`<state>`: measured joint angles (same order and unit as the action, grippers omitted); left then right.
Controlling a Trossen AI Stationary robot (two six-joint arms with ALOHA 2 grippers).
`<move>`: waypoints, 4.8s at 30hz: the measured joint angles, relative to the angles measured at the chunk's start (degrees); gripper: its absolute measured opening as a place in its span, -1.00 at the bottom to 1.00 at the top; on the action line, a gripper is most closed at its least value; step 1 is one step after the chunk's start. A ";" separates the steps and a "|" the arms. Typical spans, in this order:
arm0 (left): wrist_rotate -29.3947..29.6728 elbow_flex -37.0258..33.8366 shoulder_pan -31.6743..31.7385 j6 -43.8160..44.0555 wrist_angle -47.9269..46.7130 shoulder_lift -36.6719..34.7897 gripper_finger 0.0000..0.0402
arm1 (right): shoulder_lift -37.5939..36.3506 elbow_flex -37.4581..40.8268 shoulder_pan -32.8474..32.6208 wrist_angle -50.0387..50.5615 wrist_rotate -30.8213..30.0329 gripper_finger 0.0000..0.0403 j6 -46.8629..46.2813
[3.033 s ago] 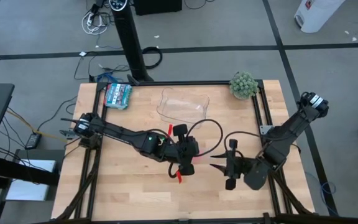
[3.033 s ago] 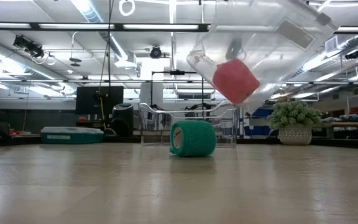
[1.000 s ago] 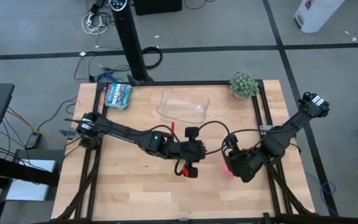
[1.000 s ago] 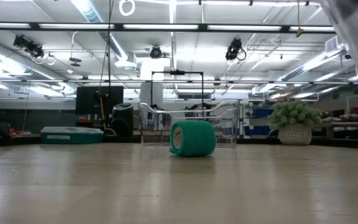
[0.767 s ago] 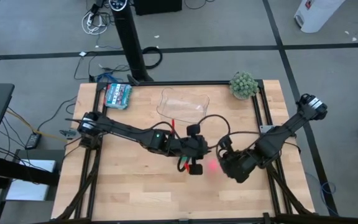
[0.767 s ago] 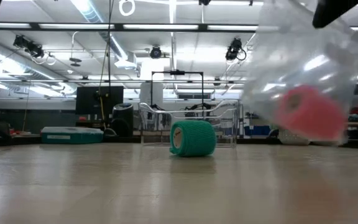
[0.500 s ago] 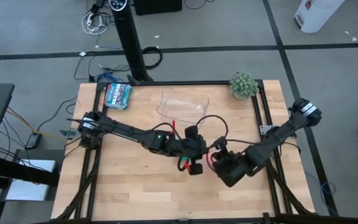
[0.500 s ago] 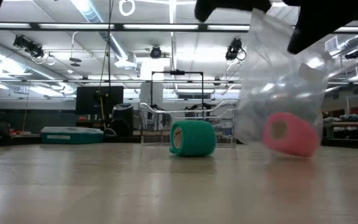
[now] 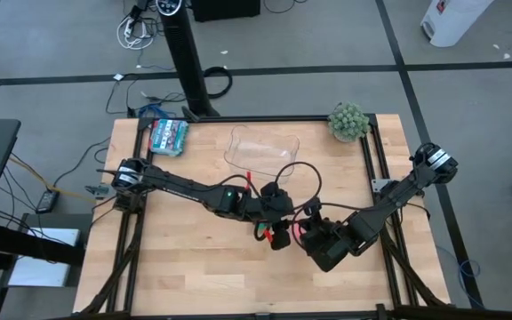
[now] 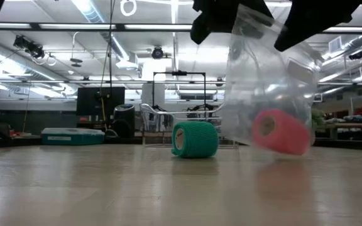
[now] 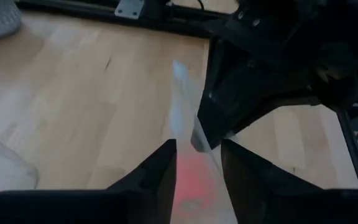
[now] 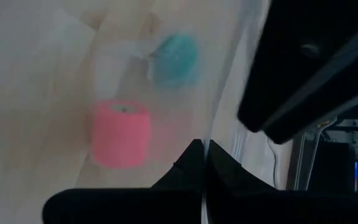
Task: Roll bandage
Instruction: Open the transparent zip bag, then put the blue bandage into the transparent zip bag
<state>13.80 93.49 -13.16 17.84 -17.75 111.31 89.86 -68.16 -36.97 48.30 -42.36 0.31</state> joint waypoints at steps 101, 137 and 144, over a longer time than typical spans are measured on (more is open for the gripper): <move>11.78 3.61 5.79 -26.49 -17.60 1.03 -0.99 | 10.72 18.16 8.32 -59.88 1.84 0.04 -25.91; 3.41 3.56 8.17 -29.43 -22.59 0.96 -0.99 | 18.73 16.11 11.38 -58.51 -4.26 0.12 -18.22; 3.48 3.56 8.18 -29.39 -22.54 0.96 -0.99 | 18.73 16.11 13.54 -58.54 -2.53 0.06 -16.22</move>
<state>17.28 97.06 -4.99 -11.55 -40.29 112.27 108.60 -52.05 -23.43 -10.24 -44.89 -15.91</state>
